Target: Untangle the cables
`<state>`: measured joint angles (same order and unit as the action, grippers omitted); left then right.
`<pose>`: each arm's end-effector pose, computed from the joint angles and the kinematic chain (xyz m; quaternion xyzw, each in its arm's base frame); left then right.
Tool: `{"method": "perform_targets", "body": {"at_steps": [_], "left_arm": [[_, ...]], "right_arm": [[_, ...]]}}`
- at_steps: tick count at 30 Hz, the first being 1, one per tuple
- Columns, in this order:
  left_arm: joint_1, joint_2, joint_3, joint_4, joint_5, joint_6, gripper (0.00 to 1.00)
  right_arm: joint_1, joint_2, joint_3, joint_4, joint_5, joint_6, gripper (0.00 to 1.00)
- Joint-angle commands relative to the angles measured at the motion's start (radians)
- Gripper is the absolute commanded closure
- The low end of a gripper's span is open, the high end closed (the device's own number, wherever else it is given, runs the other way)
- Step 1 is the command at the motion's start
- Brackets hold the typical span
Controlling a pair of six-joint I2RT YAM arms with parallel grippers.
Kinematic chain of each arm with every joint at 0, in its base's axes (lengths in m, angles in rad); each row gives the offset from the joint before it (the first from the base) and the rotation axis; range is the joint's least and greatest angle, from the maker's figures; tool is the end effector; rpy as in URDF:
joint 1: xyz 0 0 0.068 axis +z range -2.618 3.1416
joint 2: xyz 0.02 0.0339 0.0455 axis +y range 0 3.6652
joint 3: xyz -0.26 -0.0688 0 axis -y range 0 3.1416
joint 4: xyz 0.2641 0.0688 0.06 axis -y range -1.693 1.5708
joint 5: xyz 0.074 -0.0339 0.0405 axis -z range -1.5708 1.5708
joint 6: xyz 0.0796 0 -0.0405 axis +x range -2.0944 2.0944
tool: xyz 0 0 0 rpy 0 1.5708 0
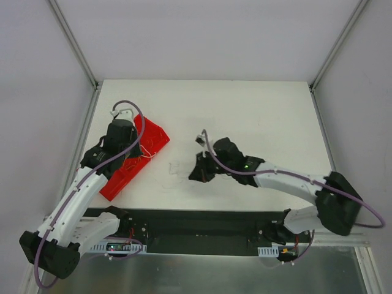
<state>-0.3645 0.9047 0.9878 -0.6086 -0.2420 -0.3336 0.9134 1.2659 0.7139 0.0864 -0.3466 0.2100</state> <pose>0.2389 -0.0707 0.3237 -0.0470 0.8610 -0.0712 0.5014 0.1810 0.2788 0.2073 -0.3738 0.7559 0.3996 0.3594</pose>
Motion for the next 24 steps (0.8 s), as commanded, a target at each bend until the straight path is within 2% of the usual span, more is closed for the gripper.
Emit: {"method": "perform_targets", "body": {"at_steps": [1, 5, 8, 11, 14, 18, 21, 24], "left_arm": [[0.010, 0.014, -0.106, -0.022, 0.115, -0.146, 1.00], [0.010, -0.026, -0.175, -0.025, 0.099, -0.165, 1.00], [0.010, -0.036, -0.213, -0.020, 0.134, -0.194, 1.00], [0.010, -0.003, -0.251, 0.000, 0.185, -0.248, 1.00], [0.003, 0.042, -0.319, 0.064, 0.271, -0.306, 1.00], [-0.024, 0.089, -0.344, 0.092, 0.256, -0.320, 1.00], [-0.031, 0.103, -0.348, 0.095, 0.248, -0.298, 1.00], [-0.033, 0.114, -0.354, 0.095, 0.248, -0.286, 1.00]], "right_arm": [[0.105, 0.280, 0.273, 0.111, -0.015, 0.132, 1.00], [0.139, 0.524, 0.456, 0.122, -0.113, 0.235, 1.00], [0.142, 0.612, 0.492, 0.122, -0.157, 0.250, 0.98], [0.142, 0.619, 0.487, 0.124, -0.175, 0.230, 0.89], [0.139, 0.598, 0.460, 0.113, -0.164, 0.223, 0.72], [0.139, 0.540, 0.388, 0.113, -0.147, 0.215, 0.53], [0.133, 0.477, 0.326, 0.110, -0.115, 0.207, 0.46], [0.098, 0.426, 0.268, 0.111, -0.065, 0.227, 0.45]]}}
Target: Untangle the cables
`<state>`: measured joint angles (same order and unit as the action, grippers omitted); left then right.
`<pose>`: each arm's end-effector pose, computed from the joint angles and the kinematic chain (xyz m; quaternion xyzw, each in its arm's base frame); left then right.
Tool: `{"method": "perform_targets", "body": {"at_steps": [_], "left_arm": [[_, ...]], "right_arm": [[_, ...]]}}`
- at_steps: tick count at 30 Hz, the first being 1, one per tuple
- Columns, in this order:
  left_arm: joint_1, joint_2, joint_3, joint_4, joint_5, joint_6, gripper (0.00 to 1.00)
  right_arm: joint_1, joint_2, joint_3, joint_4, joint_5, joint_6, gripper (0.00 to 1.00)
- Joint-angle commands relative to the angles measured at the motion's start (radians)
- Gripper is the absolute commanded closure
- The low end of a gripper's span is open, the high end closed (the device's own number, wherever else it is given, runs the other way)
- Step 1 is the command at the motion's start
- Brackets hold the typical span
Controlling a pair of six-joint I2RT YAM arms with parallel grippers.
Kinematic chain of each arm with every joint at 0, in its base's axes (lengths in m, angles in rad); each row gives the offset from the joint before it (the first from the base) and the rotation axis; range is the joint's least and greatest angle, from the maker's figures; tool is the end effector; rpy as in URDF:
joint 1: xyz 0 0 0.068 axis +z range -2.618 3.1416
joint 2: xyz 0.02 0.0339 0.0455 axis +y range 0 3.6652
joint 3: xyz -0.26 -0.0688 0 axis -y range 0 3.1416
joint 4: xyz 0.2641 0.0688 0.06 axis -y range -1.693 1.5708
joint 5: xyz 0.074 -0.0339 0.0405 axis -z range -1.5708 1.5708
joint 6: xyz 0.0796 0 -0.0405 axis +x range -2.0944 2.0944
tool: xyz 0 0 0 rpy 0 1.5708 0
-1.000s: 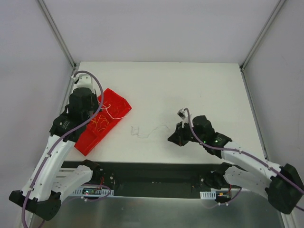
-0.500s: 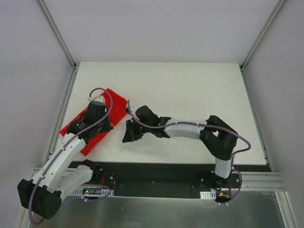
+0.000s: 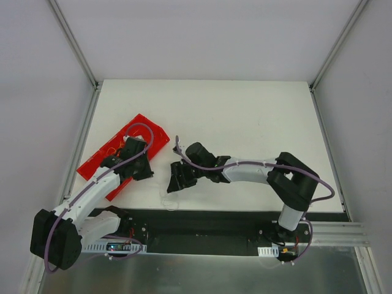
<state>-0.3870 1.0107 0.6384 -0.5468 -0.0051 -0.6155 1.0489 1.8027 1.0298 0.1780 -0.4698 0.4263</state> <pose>0.2251 -0.0913 0.1715 -0.1088 0.9411 -0.1517 0.2819 0.1835 0.3914 0.1438 -0.3670 0.7843 0.4588 0.1992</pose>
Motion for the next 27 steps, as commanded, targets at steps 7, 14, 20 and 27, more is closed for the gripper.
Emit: {"method": "perform_targets", "body": {"at_steps": [7, 14, 20, 27], "left_arm": [[-0.012, 0.034, -0.031, 0.062, 0.080, 0.007, 0.92], [-0.019, 0.048, -0.077, 0.120, 0.191, -0.001, 0.76], [-0.123, 0.066, -0.083, 0.133, 0.203, -0.016, 0.29], [-0.328, 0.207, -0.042, 0.084, 0.093, -0.043, 0.16]], "right_arm": [[-0.052, -0.010, 0.006, -0.100, 0.218, 0.101, 0.76], [-0.134, 0.093, 0.095, -0.173, 0.269, 0.202, 0.80], [-0.268, 0.084, 0.092, -0.172, 0.309, 0.174, 0.78], [-0.286, 0.029, -0.025, 0.033, 0.218, 0.134, 0.78]]}}
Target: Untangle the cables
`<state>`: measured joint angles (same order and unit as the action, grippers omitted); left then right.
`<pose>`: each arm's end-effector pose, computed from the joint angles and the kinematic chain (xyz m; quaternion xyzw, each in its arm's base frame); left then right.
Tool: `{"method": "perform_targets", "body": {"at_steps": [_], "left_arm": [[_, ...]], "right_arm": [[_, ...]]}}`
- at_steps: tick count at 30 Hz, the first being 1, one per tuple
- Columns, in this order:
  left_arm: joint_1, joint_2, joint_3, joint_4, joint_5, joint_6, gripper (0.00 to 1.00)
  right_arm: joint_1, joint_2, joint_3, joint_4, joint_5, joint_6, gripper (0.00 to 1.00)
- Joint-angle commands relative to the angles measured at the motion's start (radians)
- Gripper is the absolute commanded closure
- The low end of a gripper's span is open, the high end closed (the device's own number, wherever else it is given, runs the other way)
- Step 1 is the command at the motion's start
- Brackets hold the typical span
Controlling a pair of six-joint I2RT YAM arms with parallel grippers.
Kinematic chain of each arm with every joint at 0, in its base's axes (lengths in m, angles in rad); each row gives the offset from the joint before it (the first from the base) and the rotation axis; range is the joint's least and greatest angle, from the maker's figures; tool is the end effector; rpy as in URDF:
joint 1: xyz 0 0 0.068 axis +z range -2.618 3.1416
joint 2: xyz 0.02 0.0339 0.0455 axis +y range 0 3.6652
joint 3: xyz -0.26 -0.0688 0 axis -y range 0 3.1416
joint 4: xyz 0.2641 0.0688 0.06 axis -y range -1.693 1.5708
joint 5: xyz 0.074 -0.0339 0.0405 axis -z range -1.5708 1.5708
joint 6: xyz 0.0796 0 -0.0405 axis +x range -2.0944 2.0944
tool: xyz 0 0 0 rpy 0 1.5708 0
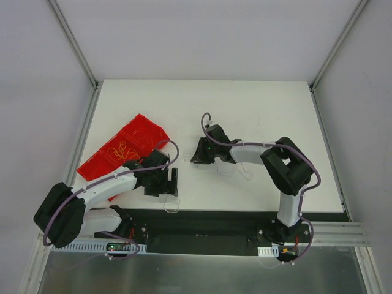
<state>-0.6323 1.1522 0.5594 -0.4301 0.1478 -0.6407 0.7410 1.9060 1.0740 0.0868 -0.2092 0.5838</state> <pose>0.1919 -0.1551 0.1229 0.0159 0.9602 -0.2175 0.1747 0.3130 0.3088 0.1012 -0.1133 0.9049 0.3208 0.2558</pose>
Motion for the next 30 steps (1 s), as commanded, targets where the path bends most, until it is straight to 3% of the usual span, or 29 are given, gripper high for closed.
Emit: {"method": "perform_targets", "body": {"at_steps": [1, 5, 10, 14, 18, 20, 22, 23, 26, 30], "left_arm": [[-0.110, 0.082, 0.045, -0.038, -0.071, -0.017, 0.16], [-0.199, 0.179, 0.098, -0.090, -0.177, -0.031, 0.17], [-0.277, 0.302, 0.169, -0.174, -0.290, -0.066, 0.31], [-0.343, 0.343, 0.181, -0.206, -0.327, -0.106, 0.34], [-0.389, 0.385, 0.191, -0.210, -0.356, -0.128, 0.61], [-0.392, 0.389, 0.198, -0.217, -0.381, -0.132, 0.82], [-0.392, 0.362, 0.201, -0.228, -0.422, -0.132, 0.97], [-0.392, 0.336, 0.203, -0.239, -0.447, -0.131, 1.00], [-0.386, 0.241, 0.214, -0.281, -0.519, -0.110, 1.00], [-0.291, 0.086, 0.249, -0.370, -0.576, -0.060, 1.00]], "right_arm": [[0.020, -0.088, -0.086, 0.136, -0.036, -0.022, 0.78], [0.021, -0.122, -0.147, 0.202, -0.033, -0.013, 0.78], [0.023, -0.137, -0.175, 0.229, -0.042, -0.013, 0.78], [0.021, -0.157, -0.201, 0.255, -0.047, -0.010, 0.78], [0.020, -0.179, -0.230, 0.278, -0.044, -0.009, 0.78], [0.020, -0.185, -0.238, 0.286, -0.048, -0.006, 0.78], [0.021, -0.193, -0.247, 0.292, -0.053, -0.006, 0.78], [0.021, -0.197, -0.253, 0.298, -0.053, -0.006, 0.78], [0.021, -0.212, -0.273, 0.320, -0.047, -0.004, 0.78], [0.018, -0.208, -0.276, 0.335, -0.062, -0.002, 0.78]]}}
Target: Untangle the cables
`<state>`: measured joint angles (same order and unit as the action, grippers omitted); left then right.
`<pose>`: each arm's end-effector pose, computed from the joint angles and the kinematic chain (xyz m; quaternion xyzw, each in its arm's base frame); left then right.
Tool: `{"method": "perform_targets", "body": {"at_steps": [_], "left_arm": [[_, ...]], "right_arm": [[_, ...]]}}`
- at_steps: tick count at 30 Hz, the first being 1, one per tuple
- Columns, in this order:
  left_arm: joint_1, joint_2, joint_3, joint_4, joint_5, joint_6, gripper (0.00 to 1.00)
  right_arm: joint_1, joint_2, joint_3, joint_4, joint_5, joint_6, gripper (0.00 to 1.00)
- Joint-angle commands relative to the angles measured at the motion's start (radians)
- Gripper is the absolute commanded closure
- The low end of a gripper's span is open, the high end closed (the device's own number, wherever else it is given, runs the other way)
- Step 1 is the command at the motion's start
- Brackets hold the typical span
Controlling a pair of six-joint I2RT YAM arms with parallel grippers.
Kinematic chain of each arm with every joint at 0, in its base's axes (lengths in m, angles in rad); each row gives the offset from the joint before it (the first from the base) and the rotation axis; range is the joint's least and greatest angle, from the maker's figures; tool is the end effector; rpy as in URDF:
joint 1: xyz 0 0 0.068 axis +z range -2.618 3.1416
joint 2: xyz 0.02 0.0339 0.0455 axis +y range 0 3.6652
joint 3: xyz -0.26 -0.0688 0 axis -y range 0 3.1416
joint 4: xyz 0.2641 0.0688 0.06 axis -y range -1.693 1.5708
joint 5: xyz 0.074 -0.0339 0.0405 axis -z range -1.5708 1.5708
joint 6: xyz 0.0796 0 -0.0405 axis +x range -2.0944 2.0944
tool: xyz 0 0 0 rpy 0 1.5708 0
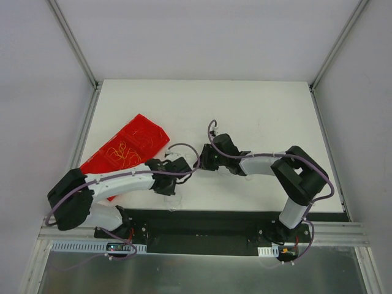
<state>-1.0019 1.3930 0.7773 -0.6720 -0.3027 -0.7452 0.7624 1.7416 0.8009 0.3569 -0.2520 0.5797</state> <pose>0.1634 -0.2115 0.1218 0.1042 0.9734 -0.0111 0.2040 0.2715 0.2867 0.1084 -0.1390 0.8646 0.3789 0.2992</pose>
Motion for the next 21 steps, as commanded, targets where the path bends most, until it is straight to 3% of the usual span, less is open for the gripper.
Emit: {"method": "perform_targets", "body": {"at_steps": [1, 6, 9, 16, 21], "left_arm": [[0.109, -0.199, 0.040, -0.153, -0.142, 0.056, 1.00], [0.356, -0.394, 0.080, -0.262, -0.245, 0.104, 1.00], [0.565, -0.465, 0.106, -0.281, -0.288, 0.159, 1.00], [1.060, -0.457, 0.197, -0.213, -0.285, 0.233, 1.00], [1.115, -0.361, 0.136, -0.138, -0.357, 0.166, 1.00]], "right_arm": [[-0.002, -0.039, -0.002, 0.070, -0.026, 0.003, 0.78], [-0.011, -0.031, -0.006, 0.096, -0.053, 0.009, 0.78], [-0.017, -0.024, -0.008, 0.114, -0.073, 0.014, 0.78], [-0.032, -0.022, -0.025, 0.152, -0.107, 0.026, 0.78], [-0.044, -0.028, -0.046, 0.178, -0.118, 0.035, 0.78]]}}
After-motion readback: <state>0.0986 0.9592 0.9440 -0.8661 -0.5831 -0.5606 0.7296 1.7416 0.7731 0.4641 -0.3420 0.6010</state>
